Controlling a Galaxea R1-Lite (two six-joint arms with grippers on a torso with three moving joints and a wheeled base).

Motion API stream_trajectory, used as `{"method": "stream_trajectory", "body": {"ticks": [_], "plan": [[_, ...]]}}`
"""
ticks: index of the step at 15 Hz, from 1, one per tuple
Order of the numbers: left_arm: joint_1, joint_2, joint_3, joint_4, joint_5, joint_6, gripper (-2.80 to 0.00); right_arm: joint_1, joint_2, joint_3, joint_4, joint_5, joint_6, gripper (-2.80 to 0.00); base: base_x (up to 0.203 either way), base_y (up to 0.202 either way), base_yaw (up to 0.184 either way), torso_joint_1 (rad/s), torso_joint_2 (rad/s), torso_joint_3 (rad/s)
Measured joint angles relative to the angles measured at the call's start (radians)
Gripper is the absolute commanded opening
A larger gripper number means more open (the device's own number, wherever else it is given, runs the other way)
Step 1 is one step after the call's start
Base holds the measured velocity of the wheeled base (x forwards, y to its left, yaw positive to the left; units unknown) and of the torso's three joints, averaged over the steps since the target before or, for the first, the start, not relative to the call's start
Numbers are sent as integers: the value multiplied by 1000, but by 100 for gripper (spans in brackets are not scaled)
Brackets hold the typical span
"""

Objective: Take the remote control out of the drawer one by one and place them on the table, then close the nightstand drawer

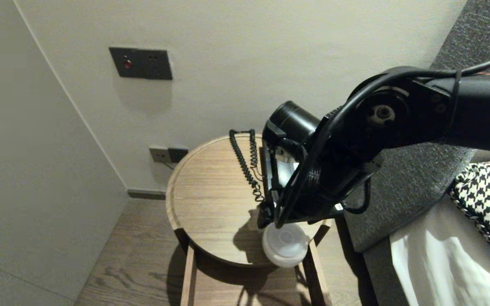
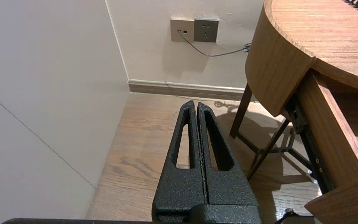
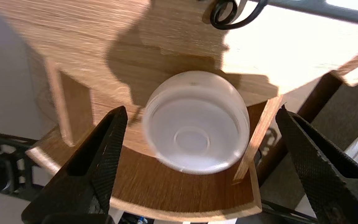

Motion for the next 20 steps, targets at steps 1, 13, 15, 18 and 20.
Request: {"method": "stream_trajectory", "body": {"ticks": [1, 13, 15, 18, 20], "plan": [[0, 0, 0, 0, 0, 0, -280, 0, -23, 0, 0, -1, -5, 0, 0, 0, 0, 0, 0, 0], [0, 0, 0, 0, 0, 0, -280, -270, -418, 77, 28, 179, -5, -280, 0, 0, 0, 0, 0, 0], [0, 0, 0, 0, 0, 0, -280, -360, -503, 151, 67, 321, -11, -280, 0, 0, 0, 0, 0, 0], [0, 0, 0, 0, 0, 0, -280, -422, -613, 309, 107, 465, -62, -280, 0, 0, 0, 0, 0, 0], [0, 0, 0, 0, 0, 0, -280, -433, -674, 429, 109, 489, -97, -280, 0, 0, 0, 0, 0, 0]]}}
